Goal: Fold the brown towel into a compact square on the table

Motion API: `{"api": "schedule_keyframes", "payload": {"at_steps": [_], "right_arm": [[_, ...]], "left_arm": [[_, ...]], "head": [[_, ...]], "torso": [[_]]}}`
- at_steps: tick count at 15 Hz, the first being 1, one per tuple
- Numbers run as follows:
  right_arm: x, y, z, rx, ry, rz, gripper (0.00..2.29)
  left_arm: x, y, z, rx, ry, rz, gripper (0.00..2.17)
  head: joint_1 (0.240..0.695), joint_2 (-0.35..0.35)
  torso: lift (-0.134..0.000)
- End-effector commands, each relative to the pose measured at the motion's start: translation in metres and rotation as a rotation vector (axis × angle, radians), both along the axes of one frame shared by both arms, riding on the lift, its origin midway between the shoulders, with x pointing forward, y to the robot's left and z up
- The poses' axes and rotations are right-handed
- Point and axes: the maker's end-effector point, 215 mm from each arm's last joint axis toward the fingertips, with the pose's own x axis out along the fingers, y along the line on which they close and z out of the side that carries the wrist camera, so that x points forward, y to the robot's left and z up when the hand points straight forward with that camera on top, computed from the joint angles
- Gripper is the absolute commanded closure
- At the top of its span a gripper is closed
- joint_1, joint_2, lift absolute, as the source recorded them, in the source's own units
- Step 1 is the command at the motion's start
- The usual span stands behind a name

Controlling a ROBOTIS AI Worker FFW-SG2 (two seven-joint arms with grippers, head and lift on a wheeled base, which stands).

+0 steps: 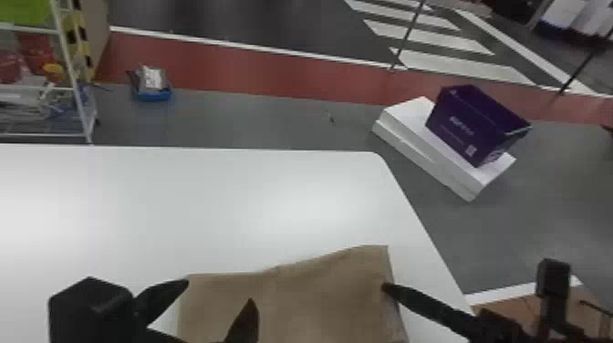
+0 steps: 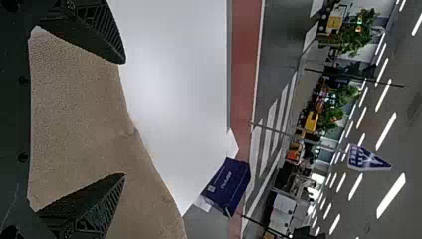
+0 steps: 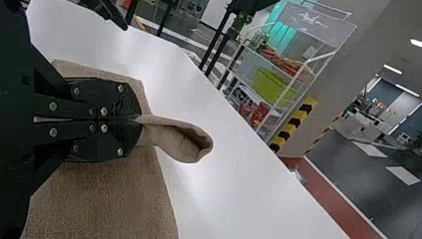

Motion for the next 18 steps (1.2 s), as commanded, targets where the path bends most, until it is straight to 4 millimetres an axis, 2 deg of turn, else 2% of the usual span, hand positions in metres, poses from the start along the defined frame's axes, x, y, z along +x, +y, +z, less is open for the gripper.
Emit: {"api": "schedule_keyframes", "payload": {"at_steps": [1, 5, 9, 11, 16, 18], "right_arm": [[-0.001, 0.001, -0.008, -0.001, 0.026, 0.0, 1.18], [-0.013, -0.002, -0.034, -0.003, 0.083, -0.011, 1.18], [-0.019, -0.032, -0.036, -0.053, 0.109, -0.056, 1.18], [-0.019, -0.047, -0.032, -0.06, 0.112, -0.065, 1.18], [-0.018, -0.044, -0.003, -0.037, 0.082, -0.058, 1.18], [-0.027, -0.049, -0.014, -0.032, 0.114, -0.072, 1.18]], "left_arm": [[-0.002, -0.001, 0.001, 0.006, -0.004, -0.004, 0.08], [-0.007, -0.003, -0.002, 0.027, -0.004, -0.021, 0.08], [-0.011, -0.009, -0.008, 0.037, 0.002, -0.038, 0.08], [-0.012, -0.01, -0.009, 0.037, 0.005, -0.04, 0.08], [-0.017, -0.021, -0.013, 0.039, 0.012, -0.051, 0.08], [-0.019, -0.021, -0.015, 0.059, 0.011, -0.056, 0.08]], "head": [[0.695, -0.35], [0.695, -0.35], [0.695, -0.35], [0.695, -0.35], [0.695, -0.35], [0.695, -0.35]], "torso": [[-0.124], [-0.124], [-0.124], [-0.124], [-0.124], [-0.124]]}}
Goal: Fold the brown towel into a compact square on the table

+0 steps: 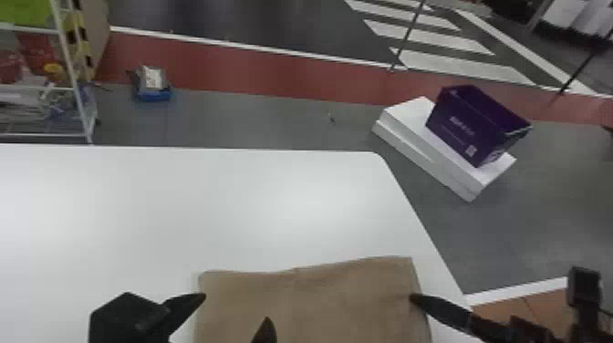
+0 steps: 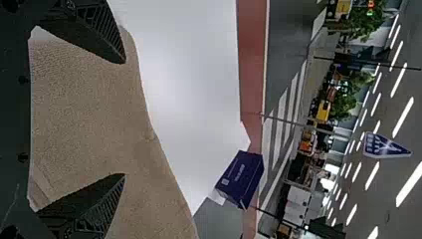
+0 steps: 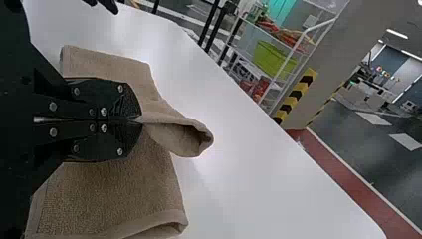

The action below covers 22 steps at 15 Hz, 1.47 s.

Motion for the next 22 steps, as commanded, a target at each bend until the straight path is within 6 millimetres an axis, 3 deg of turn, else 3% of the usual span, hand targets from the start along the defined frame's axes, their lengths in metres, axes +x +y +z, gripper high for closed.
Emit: {"api": "schedule_keyframes", "payload": {"at_steps": [1, 3, 5, 11, 14, 17, 21, 22], "right_arm": [[-0.016, -0.003, -0.019, 0.02, 0.058, -0.015, 1.18], [-0.028, -0.007, -0.026, 0.032, 0.086, -0.027, 1.18], [-0.03, -0.015, -0.021, 0.037, 0.074, -0.043, 1.18], [-0.027, -0.025, 0.025, 0.049, -0.047, -0.057, 1.18], [-0.032, -0.039, 0.032, 0.056, -0.065, -0.087, 1.18], [-0.036, -0.053, 0.002, 0.065, 0.016, -0.112, 1.18], [-0.033, -0.045, -0.039, 0.05, 0.094, -0.093, 1.16], [-0.03, -0.045, -0.048, 0.026, 0.101, -0.09, 1.04]], "left_arm": [[-0.001, 0.0, -0.001, 0.014, -0.001, -0.003, 0.08], [0.0, -0.002, -0.004, 0.016, 0.002, -0.005, 0.08], [-0.001, -0.007, -0.009, 0.01, 0.004, -0.009, 0.08], [0.005, -0.006, -0.01, 0.014, -0.01, 0.004, 0.08], [0.01, -0.006, -0.012, 0.015, -0.012, 0.003, 0.08], [0.012, -0.011, -0.018, 0.018, -0.003, -0.009, 0.08], [0.012, -0.012, -0.02, 0.022, 0.0, -0.014, 0.08], [0.011, -0.011, -0.02, 0.025, -0.002, -0.017, 0.08]], "head": [[0.695, -0.35], [0.695, -0.35], [0.695, -0.35], [0.695, -0.35], [0.695, -0.35], [0.695, -0.35], [0.695, -0.35], [0.695, -0.35]], "torso": [[-0.124], [-0.124], [-0.124], [-0.124], [-0.124], [-0.124], [-0.124], [-0.124]]}}
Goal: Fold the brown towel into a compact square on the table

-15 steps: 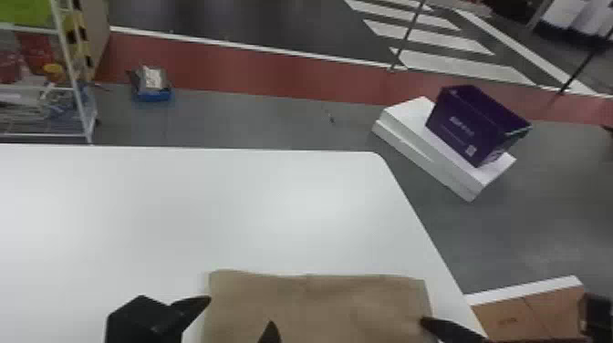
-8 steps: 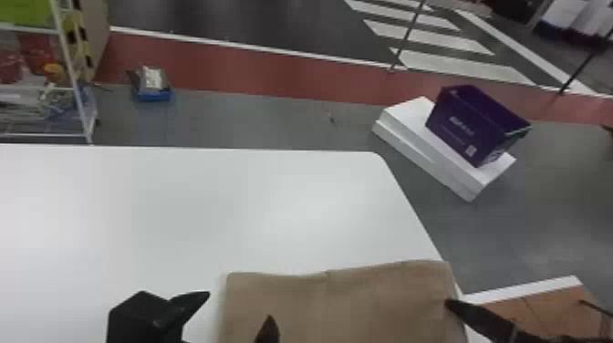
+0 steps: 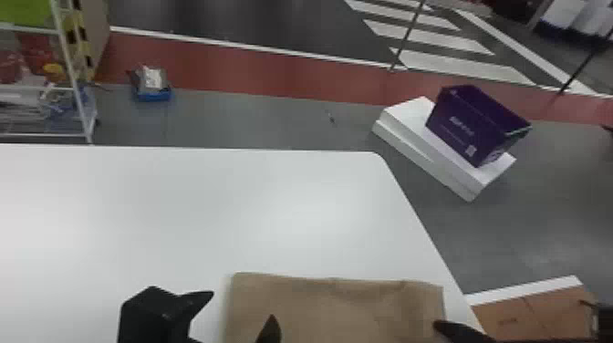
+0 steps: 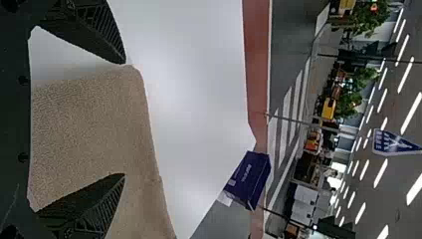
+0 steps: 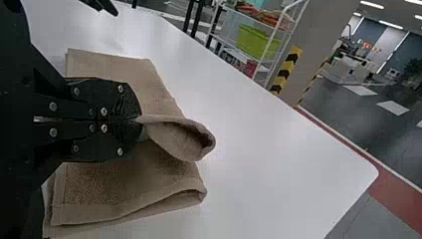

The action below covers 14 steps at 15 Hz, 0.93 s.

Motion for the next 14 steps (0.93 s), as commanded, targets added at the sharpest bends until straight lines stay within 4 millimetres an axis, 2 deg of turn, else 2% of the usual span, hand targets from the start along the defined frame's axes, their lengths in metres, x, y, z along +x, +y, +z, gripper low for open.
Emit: {"api": "schedule_keyframes", "payload": {"at_steps": [1, 3, 5, 7, 11, 13, 14], "right_arm": [[0.006, -0.002, -0.017, -0.058, 0.015, 0.009, 1.04], [0.011, -0.012, -0.024, -0.132, 0.015, 0.003, 1.01], [0.014, -0.016, -0.02, -0.167, -0.002, 0.002, 0.0], [0.014, -0.024, -0.014, -0.194, -0.02, -0.019, 0.0], [0.011, -0.057, 0.007, -0.223, -0.076, -0.11, 0.05], [0.023, -0.058, 0.029, -0.224, -0.182, -0.124, 0.05], [0.03, -0.05, 0.037, -0.213, -0.243, -0.105, 0.05]], "left_arm": [[-0.001, 0.001, 0.001, 0.004, -0.001, -0.002, 0.08], [-0.001, 0.002, 0.001, 0.004, -0.001, 0.001, 0.08], [-0.001, 0.001, 0.002, 0.0, 0.0, 0.002, 0.08], [-0.001, 0.001, 0.002, 0.0, 0.0, 0.001, 0.08], [0.001, 0.002, 0.003, 0.001, -0.004, 0.004, 0.08], [0.002, 0.0, 0.004, -0.004, -0.005, 0.003, 0.08], [0.003, 0.0, 0.004, -0.003, -0.006, 0.005, 0.08]], "head": [[0.695, -0.35], [0.695, -0.35], [0.695, -0.35], [0.695, -0.35], [0.695, -0.35], [0.695, -0.35], [0.695, -0.35]], "torso": [[-0.124], [-0.124], [-0.124], [-0.124], [-0.124], [-0.124], [-0.124]]}}
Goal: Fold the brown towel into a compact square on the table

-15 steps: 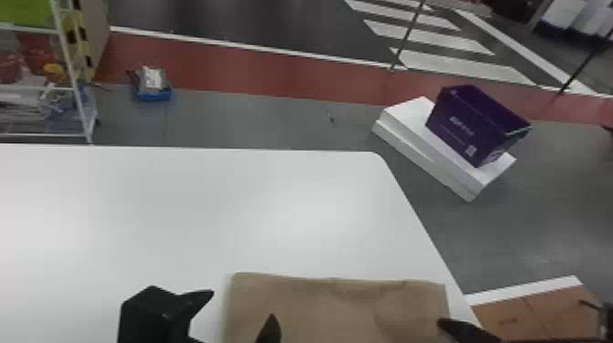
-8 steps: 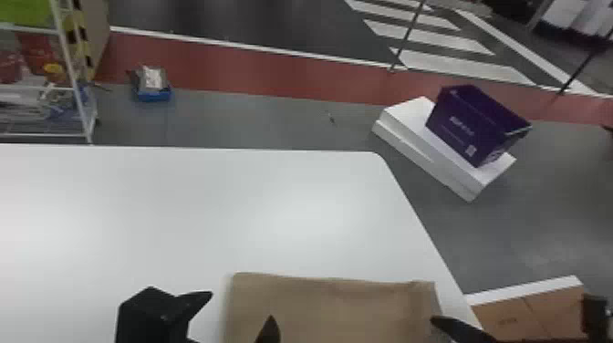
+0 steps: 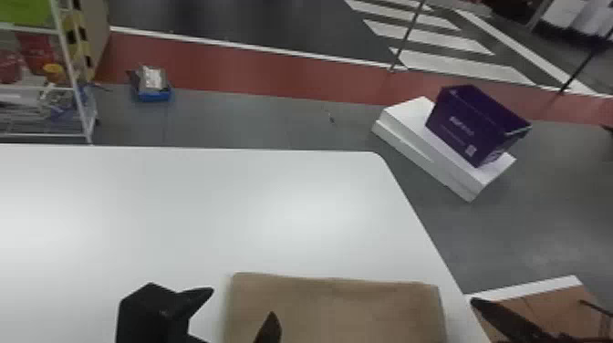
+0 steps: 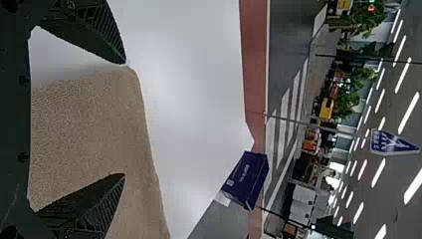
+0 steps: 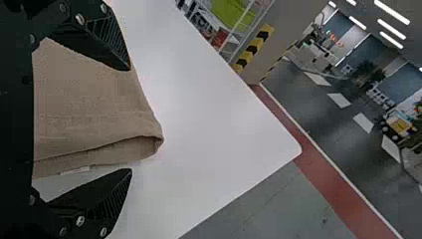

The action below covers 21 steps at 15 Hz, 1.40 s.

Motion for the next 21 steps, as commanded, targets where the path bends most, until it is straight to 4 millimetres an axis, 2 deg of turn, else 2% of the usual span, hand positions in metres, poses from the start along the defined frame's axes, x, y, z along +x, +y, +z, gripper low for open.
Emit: {"api": "schedule_keyframes", "payload": {"at_steps": [1, 2, 3, 4, 5, 6, 9, 11, 13, 15, 17, 19, 21], "right_arm": [[0.016, 0.015, 0.02, 0.007, -0.132, 0.044, 0.05], [0.024, 0.026, 0.026, 0.007, -0.182, 0.071, 0.1], [0.031, 0.036, 0.032, 0.002, -0.224, 0.1, 0.35], [0.036, 0.044, 0.037, -0.008, -0.246, 0.126, 0.9], [0.041, 0.058, 0.035, -0.016, -0.249, 0.151, 1.93], [0.043, 0.072, 0.03, -0.033, -0.242, 0.192, 2.11], [0.045, 0.098, 0.005, -0.086, -0.204, 0.272, 2.13], [0.042, 0.108, -0.007, -0.103, -0.172, 0.307, 2.13], [0.042, 0.111, -0.013, -0.117, -0.153, 0.326, 2.13], [0.043, 0.12, -0.02, -0.176, -0.137, 0.365, 2.13], [0.044, 0.125, -0.026, -0.215, -0.12, 0.391, 2.13], [0.042, 0.131, -0.036, -0.242, -0.091, 0.421, 2.13], [0.042, 0.14, -0.044, -0.263, -0.069, 0.457, 2.13]], "left_arm": [[0.001, 0.0, -0.001, 0.002, -0.001, 0.001, 0.08], [0.002, 0.002, -0.001, 0.003, -0.001, 0.004, 0.08], [0.004, 0.003, 0.001, 0.003, -0.008, 0.007, 0.08], [0.004, 0.003, 0.003, 0.002, -0.015, 0.006, 0.08], [0.005, 0.005, 0.003, 0.004, -0.018, 0.009, 0.08], [0.007, 0.01, 0.007, 0.005, -0.026, 0.018, 0.08], [0.011, 0.017, 0.011, -0.002, -0.042, 0.031, 0.08], [0.013, 0.019, 0.014, -0.009, -0.047, 0.034, 0.08], [0.016, 0.023, 0.027, -0.023, -0.072, 0.043, 0.08], [0.025, 0.033, 0.049, -0.043, -0.132, 0.073, 0.08], [0.04, 0.055, 0.077, -0.058, -0.226, 0.133, 0.08], [0.057, 0.089, 0.104, -0.065, -0.342, 0.219, 0.08], [0.072, 0.129, 0.107, -0.05, -0.367, 0.294, 0.08]], "head": [[0.695, -0.35], [0.695, -0.35], [0.695, -0.35], [0.695, -0.35], [0.695, -0.35], [0.695, -0.35], [0.695, -0.35], [0.695, -0.35], [0.695, -0.35], [0.695, -0.35], [0.695, -0.35], [0.695, -0.35], [0.695, -0.35]], "torso": [[-0.124], [-0.124], [-0.124], [-0.124], [-0.124], [-0.124], [-0.124], [-0.124], [-0.124], [-0.124], [-0.124], [-0.124], [-0.124]]}}
